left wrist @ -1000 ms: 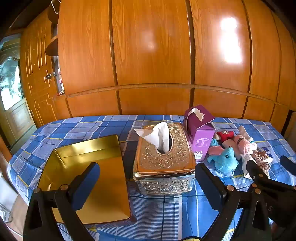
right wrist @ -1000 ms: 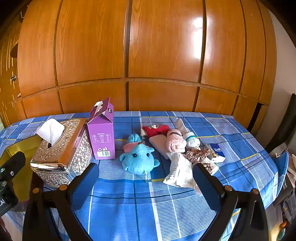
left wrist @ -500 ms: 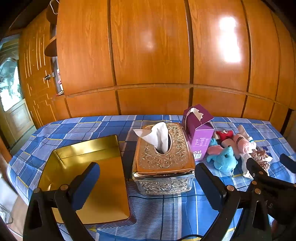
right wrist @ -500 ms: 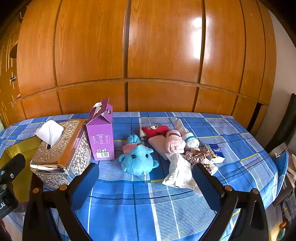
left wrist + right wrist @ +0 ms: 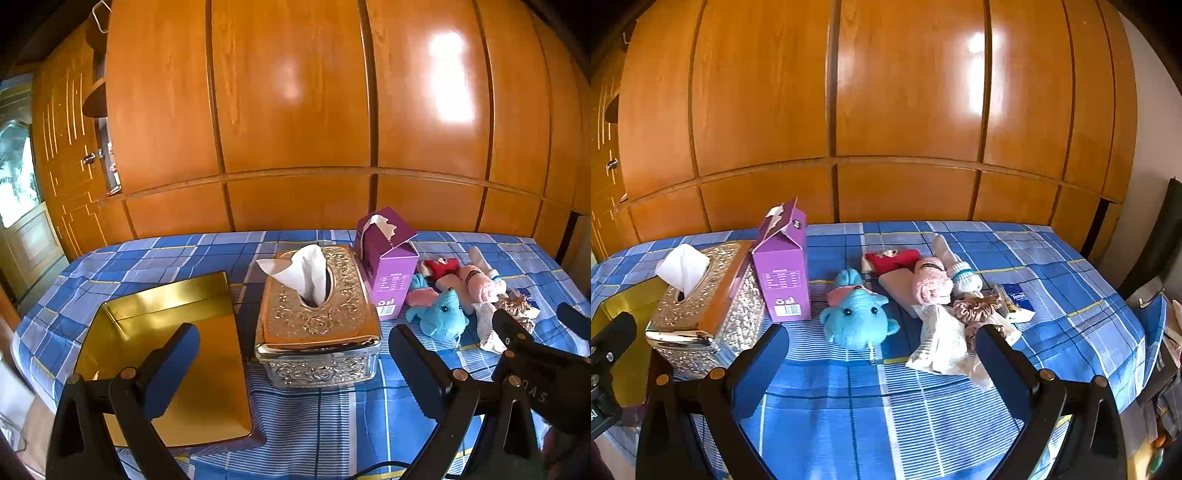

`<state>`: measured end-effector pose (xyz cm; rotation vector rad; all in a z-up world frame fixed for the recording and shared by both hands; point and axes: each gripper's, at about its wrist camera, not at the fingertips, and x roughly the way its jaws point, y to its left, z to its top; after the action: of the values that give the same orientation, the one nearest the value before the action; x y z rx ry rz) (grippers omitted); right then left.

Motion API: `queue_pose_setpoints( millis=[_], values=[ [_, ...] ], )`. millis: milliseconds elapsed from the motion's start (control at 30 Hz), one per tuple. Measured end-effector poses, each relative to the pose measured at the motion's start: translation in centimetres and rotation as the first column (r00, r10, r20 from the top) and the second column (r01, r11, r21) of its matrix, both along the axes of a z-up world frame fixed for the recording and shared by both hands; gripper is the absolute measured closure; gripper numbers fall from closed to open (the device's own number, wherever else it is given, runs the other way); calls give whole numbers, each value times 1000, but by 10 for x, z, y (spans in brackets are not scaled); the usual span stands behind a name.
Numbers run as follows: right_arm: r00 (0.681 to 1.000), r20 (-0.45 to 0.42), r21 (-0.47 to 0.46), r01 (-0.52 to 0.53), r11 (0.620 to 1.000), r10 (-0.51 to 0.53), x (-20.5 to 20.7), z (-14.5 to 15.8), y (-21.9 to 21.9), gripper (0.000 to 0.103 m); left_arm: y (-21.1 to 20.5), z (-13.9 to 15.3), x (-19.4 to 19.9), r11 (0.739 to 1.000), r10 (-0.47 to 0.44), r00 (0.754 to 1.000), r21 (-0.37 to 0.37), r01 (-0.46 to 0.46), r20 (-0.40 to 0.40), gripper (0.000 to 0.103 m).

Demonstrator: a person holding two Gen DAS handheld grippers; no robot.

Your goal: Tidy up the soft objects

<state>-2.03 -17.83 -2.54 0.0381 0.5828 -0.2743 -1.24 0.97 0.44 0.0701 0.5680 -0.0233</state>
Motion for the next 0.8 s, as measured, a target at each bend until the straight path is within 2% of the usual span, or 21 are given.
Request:
queue_pose_setpoints(
  millis=[133, 267, 400, 533, 633, 733, 800],
  values=[
    [1000, -5, 4, 23, 1000, -23, -2, -1, -14, 0, -8, 1, -1, 998, -55, 998, 3, 55, 5, 0],
    [996, -50, 35, 76, 997, -74, -6, -12, -45, 0, -17, 3, 2, 981, -186, 982, -67, 185, -12, 0],
    [982, -140, 75, 136, 988, -125, -12, -33, -83, 0, -41, 3, 12, 961, -277, 958, -37, 275, -74, 0],
    [963, -207, 68, 188, 980, -171, -26, -52, -115, 0, -67, -6, 26, 928, -373, 915, -71, 367, -154, 0],
    [951, -237, 87, 226, 970, -200, -35, -62, -131, 0, -96, -18, 35, 897, -441, 872, -57, 439, -215, 0],
    [939, -262, 95, 255, 962, -223, -40, -68, -143, 0, -126, -27, 44, 864, -496, 834, -49, 500, -242, 0],
    [935, -268, 109, 268, 957, -231, -40, -71, -149, 0, -145, -31, 51, 854, -510, 823, -35, 519, -251, 2]
  ],
)
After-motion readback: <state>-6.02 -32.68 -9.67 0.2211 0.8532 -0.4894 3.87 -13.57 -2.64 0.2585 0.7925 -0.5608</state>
